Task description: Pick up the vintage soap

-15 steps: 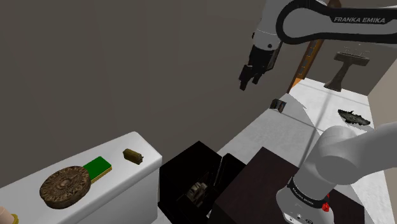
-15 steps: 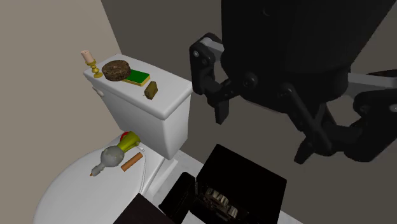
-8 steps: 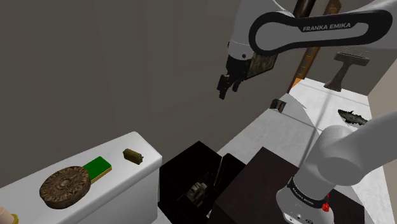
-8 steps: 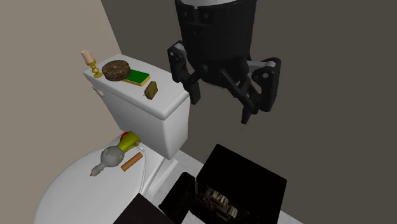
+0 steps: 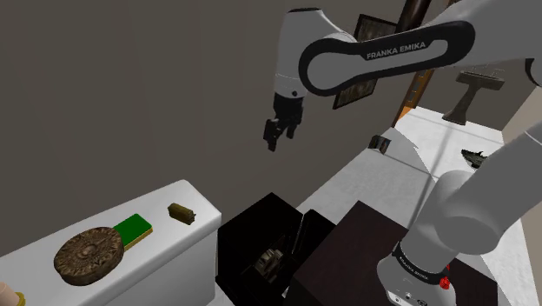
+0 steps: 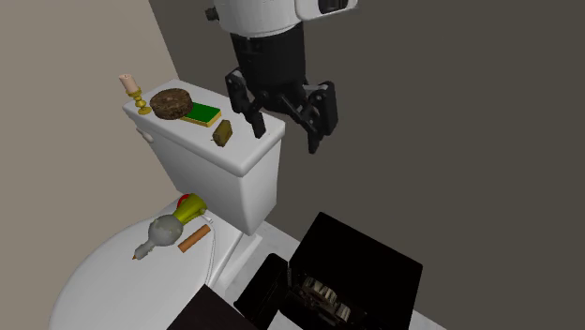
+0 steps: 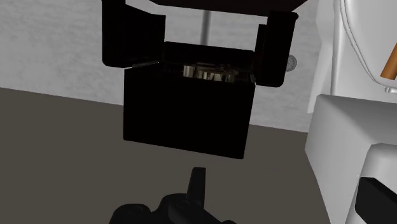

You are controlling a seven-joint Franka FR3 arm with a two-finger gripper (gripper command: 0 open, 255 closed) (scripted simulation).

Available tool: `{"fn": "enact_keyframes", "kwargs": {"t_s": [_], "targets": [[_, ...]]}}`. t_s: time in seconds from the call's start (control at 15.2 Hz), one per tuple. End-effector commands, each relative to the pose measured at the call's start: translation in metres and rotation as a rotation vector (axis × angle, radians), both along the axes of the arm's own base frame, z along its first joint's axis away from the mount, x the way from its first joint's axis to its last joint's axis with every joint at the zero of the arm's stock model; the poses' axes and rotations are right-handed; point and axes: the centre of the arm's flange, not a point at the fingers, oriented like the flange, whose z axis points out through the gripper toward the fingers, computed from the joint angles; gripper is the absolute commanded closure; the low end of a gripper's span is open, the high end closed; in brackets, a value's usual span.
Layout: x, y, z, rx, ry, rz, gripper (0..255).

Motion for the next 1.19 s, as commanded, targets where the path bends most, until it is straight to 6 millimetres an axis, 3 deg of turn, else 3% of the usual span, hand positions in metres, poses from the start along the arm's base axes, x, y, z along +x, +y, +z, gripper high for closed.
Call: {"fn": "enact_keyframes", "kwargs": {"t_s": [0.0, 1.12], "targets": [[0.013, 0.022, -0.012, 0.001, 0.008, 0.022, 0], [0.084, 0.210, -0.113, 0.004, 0.075, 0.209, 0]]}}
